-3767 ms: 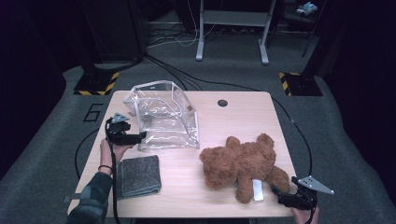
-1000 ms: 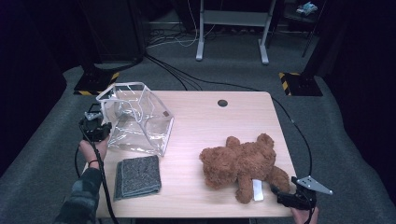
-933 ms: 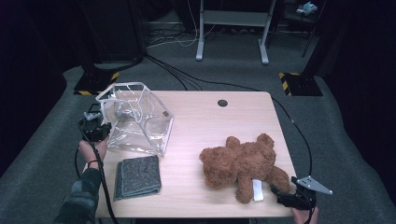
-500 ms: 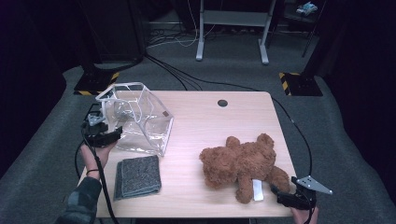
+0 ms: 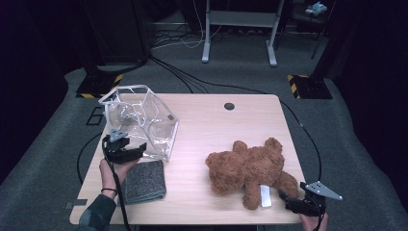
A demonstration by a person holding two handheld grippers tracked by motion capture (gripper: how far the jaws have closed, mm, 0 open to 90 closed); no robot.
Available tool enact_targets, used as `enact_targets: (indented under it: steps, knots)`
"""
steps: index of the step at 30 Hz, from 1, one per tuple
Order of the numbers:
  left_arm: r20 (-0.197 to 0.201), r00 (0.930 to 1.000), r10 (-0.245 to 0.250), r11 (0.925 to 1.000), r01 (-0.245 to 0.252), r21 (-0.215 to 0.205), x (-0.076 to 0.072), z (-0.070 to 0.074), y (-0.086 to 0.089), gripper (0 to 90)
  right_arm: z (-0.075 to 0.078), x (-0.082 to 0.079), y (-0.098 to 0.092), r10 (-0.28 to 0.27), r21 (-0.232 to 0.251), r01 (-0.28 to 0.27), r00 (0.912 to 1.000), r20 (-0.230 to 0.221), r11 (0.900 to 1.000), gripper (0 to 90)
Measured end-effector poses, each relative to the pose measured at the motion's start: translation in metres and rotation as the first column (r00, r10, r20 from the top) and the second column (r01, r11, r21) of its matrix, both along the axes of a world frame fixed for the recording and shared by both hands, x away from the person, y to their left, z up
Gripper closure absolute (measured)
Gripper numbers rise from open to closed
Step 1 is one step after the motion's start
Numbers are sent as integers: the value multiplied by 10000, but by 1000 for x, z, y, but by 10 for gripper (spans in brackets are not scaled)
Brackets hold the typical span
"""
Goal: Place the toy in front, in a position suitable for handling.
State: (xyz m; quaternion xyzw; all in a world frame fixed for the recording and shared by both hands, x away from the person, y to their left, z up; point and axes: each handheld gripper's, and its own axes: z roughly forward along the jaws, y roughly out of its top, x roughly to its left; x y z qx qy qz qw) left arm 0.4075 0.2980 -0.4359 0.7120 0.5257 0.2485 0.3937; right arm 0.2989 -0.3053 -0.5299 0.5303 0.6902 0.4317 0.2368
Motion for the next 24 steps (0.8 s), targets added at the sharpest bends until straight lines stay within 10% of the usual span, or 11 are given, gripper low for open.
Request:
enact_targets:
  steps: [9,24]
  knots:
    - [-63,9987,-500,9987,499,-126,2,-7,-24,288,0,0,0,-25,24,24,10000,24,10000,23]
    - [-4,10000,86,9967,-86,-809,24,-9,-36,736,0,-1,0,-99,22,99,9999,107,9999,28]
